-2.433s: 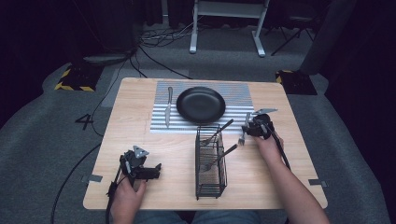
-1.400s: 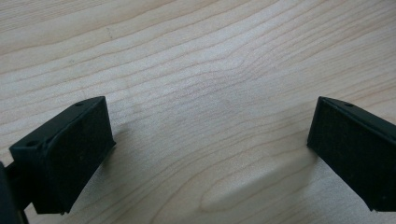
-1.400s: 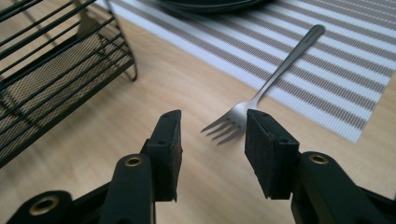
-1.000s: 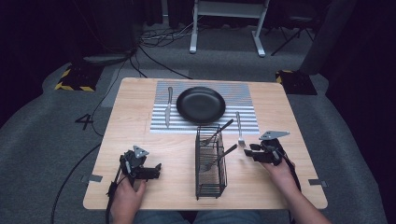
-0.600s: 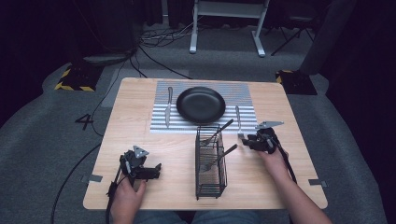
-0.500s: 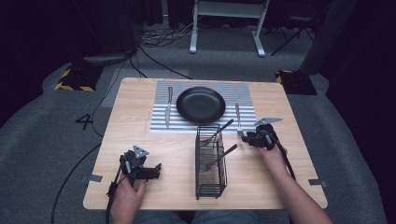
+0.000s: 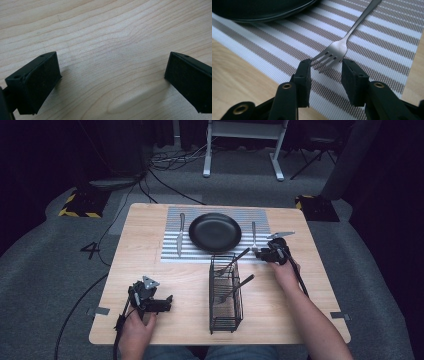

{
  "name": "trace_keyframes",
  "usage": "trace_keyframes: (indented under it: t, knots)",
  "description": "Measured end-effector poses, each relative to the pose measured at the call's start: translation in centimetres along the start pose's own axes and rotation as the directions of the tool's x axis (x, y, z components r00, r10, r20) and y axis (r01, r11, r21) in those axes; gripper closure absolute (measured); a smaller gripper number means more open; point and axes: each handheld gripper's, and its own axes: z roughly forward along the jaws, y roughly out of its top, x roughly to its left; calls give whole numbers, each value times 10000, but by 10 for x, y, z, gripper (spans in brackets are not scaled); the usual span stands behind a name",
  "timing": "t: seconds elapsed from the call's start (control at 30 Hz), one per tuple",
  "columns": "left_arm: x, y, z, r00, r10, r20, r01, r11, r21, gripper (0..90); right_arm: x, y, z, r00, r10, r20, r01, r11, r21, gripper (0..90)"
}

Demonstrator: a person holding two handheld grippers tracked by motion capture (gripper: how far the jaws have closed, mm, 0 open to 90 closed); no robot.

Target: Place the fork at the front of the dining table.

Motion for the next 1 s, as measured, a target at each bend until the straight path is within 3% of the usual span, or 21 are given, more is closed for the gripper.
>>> trace_keyframes:
  t: [0.13,0.27,0.6,0.7,0.83,1.0]
  knots:
    - [0,0,0,10000,-2,0,2,10000,-1,2,-2,7,6,9998,-106,180,106,9999,-28,597]
    - [0,0,0,10000,-2,1,2,10000,-1,2,-7,11,8,9997,132,222,-133,9999,53,592]
    - [0,0,0,10000,0,-2,0,10000,6,2,-14,5,1,9987,333,377,-337,9994,109,584]
    - [0,0,0,10000,0,1,0,10000,3,2,-12,4,-2,9986,70,517,-75,9999,88,580]
    - [0,0,0,10000,0,-2,0,10000,6,2,-7,5,-13,9995,63,323,-56,9997,-224,567]
    - [0,0,0,10000,3,-2,-3,10000,6,2,3,10,-38,9995,-277,128,285,9974,-666,529]
